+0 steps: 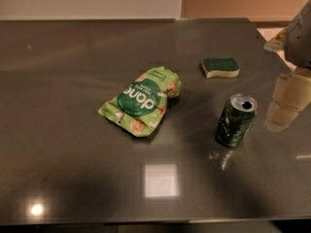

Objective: Move green can near green rice chip bag

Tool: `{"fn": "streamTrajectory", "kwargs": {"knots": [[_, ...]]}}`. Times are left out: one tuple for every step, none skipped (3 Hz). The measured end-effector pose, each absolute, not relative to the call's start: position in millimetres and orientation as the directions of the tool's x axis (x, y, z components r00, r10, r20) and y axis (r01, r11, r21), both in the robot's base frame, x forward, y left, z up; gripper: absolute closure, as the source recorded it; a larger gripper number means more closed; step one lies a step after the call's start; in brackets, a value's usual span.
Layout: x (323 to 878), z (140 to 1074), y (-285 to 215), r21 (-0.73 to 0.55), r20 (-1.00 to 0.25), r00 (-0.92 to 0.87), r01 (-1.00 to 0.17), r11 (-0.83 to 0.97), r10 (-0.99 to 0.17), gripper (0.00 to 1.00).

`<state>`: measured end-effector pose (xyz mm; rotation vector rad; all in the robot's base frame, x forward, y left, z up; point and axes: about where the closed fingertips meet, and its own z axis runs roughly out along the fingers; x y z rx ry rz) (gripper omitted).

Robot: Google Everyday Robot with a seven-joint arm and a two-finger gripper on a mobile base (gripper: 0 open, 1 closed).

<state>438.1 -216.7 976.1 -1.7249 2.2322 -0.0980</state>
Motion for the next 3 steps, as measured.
{"fn": "streamTrajectory", "kwargs": {"knots": [[438,976,-217,-0.245,-0.207,-0.222,-0.931,0.270,-0.953,0.00],[443,972,-214,-0.233,-0.213,-0.204,-0.939,0.252,-0.956,0.00],[452,954,-213,-0.194,-0.226,-0.200,-0.950,0.245,-0.953,0.00]]}}
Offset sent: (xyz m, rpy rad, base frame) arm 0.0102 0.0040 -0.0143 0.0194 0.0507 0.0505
